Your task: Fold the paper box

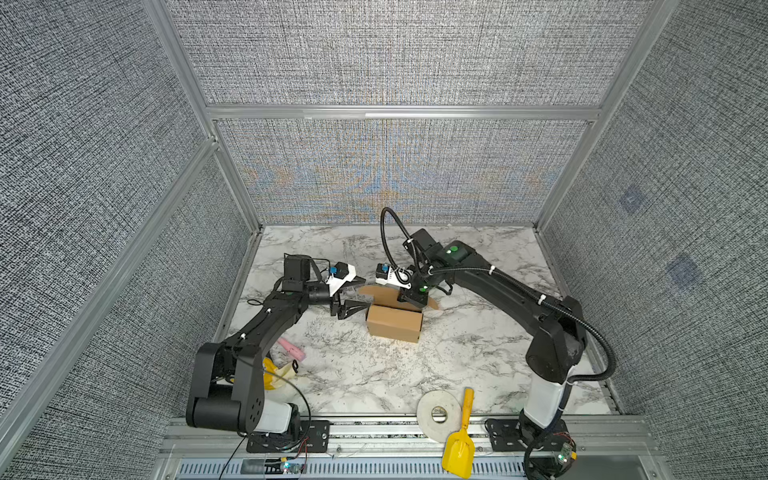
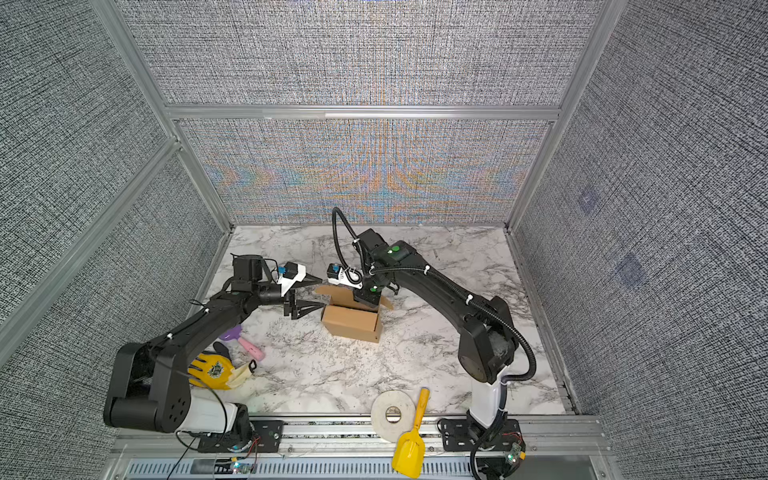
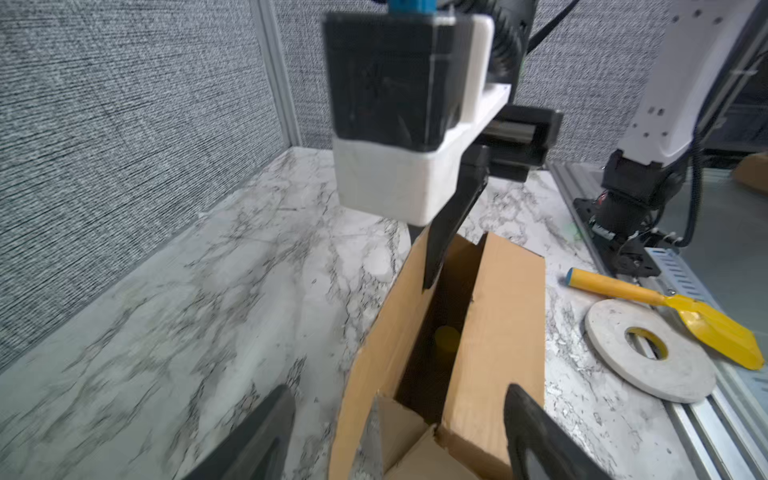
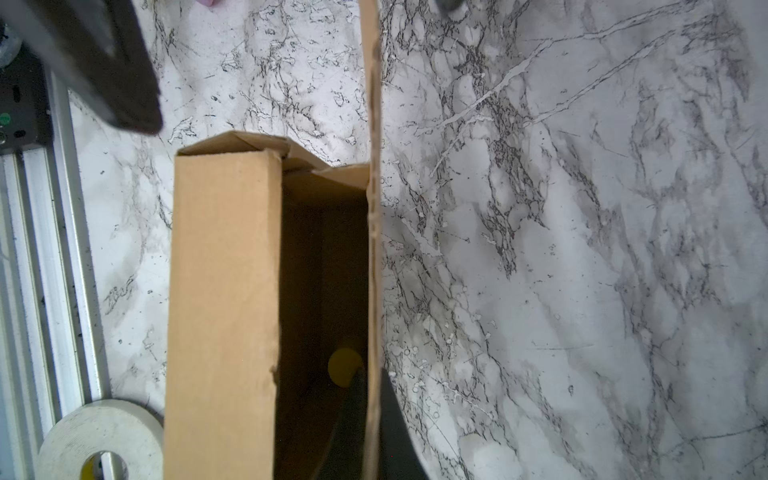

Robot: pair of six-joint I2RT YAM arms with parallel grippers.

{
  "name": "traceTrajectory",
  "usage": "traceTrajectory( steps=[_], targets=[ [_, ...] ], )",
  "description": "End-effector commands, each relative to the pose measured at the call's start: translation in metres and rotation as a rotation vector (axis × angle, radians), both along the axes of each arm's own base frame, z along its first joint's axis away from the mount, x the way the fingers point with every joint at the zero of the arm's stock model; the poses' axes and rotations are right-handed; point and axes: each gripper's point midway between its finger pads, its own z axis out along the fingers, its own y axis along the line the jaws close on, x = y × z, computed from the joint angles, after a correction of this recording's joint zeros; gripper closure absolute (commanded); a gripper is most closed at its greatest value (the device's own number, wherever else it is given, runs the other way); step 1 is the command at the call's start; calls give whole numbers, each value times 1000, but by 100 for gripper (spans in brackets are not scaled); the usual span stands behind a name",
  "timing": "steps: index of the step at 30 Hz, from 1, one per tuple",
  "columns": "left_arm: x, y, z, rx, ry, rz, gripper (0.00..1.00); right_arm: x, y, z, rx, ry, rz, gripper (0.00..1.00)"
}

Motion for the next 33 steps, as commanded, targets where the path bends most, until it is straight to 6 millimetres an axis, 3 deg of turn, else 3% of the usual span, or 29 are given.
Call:
traceTrajectory(
  steps=[1,7,13,14,15,19,23,33],
  targets=[
    [-10,13,-12,137,77,77,16,-3,0,3,5,8,5,93],
    [-28,20,-10,251,157,126,16,0,3,4,9,6,4,95],
    [-53,5,-15,296,211,57,16,1,6,0,3,13,-1,96],
    [-52,4,-18,364,-127,-99,1,0,6,0,1,15,3,96],
    [-51,4,-22,386,-180,-121,1,0,6,-1,-2,14,5,96],
    [-50,1,-39,459,-217,-133,1,0,6,0,-4,12,4,96],
    [-34,2,-51,498,-211,-56,1,1,6,0,-2,10,2,96],
    [-8,-8,-44,437,-135,58,1,-4,12,0,15,28,7,95]
  ],
)
